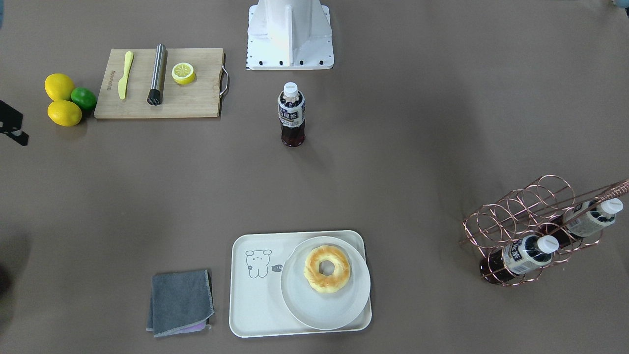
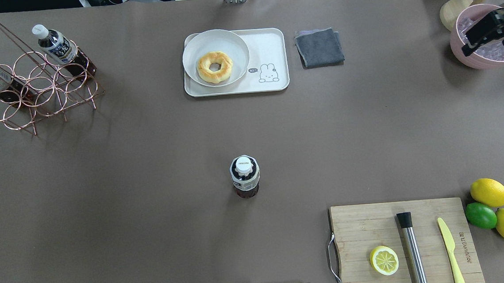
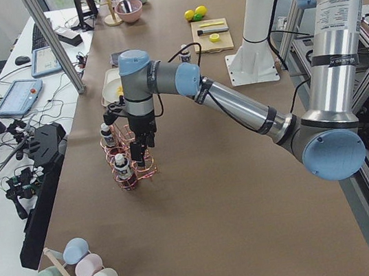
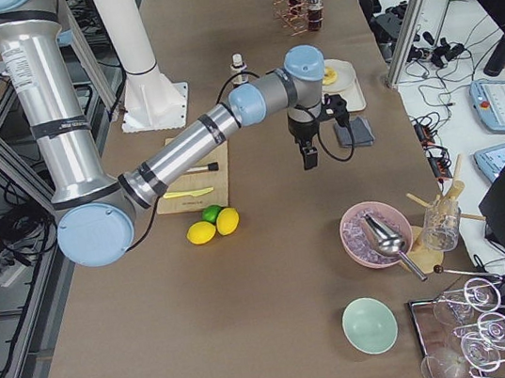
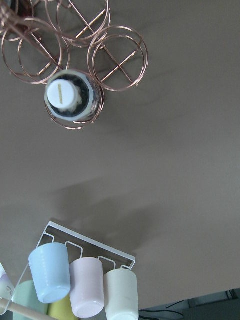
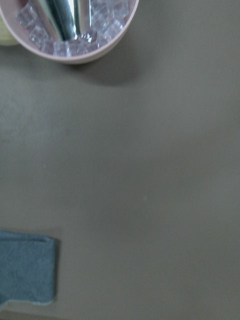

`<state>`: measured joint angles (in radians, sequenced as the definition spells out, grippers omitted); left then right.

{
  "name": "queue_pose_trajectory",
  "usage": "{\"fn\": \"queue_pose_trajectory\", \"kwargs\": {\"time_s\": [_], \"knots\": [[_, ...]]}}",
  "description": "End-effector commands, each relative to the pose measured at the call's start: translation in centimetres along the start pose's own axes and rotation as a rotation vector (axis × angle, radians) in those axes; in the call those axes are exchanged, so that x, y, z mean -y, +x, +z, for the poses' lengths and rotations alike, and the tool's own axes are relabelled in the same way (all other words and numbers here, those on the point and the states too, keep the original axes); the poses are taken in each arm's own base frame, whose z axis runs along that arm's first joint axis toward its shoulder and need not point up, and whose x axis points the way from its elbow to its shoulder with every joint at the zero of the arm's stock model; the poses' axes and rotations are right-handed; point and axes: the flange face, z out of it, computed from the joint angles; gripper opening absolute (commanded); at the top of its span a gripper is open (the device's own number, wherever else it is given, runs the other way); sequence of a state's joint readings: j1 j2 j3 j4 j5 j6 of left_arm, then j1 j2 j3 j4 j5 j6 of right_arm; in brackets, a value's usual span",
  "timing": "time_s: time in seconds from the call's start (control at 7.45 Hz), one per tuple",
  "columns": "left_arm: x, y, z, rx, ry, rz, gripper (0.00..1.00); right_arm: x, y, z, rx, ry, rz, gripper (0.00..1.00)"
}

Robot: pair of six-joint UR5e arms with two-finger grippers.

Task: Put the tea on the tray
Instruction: 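Move the right gripper over to the standing tea bottle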

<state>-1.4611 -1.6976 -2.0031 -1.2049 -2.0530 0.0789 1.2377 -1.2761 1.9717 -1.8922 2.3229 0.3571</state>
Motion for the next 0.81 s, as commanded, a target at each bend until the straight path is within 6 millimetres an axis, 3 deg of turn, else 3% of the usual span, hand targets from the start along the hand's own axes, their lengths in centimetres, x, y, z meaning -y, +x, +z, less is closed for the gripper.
{"fn": "queue_pose_trajectory", "kwargs": {"time_s": [0.0, 0.13, 0.4, 0.67], "knots": [[-0.8, -5.9, 1.0, 0.016, 0.003, 0.03, 0.98, 0.3, -15.2, 1.4, -0.037, -0.003, 0.036, 1.0], [-0.8, -6.5, 1.3, 0.018, 0.009, 0.031, 0.98, 0.1, -20.0, 1.8, -0.024, 0.003, 0.027, 1.0], [-1.0, -6.8, 1.3, 0.019, 0.009, 0.025, 0.98, -1.2, -26.9, 2.2, -0.008, 0.021, 0.046, 1.0], [-2.6, -7.8, 1.7, -0.017, 0.008, -0.007, 0.98, -3.6, -34.8, 2.3, 0.029, 0.042, 0.165, 1.0]]}}
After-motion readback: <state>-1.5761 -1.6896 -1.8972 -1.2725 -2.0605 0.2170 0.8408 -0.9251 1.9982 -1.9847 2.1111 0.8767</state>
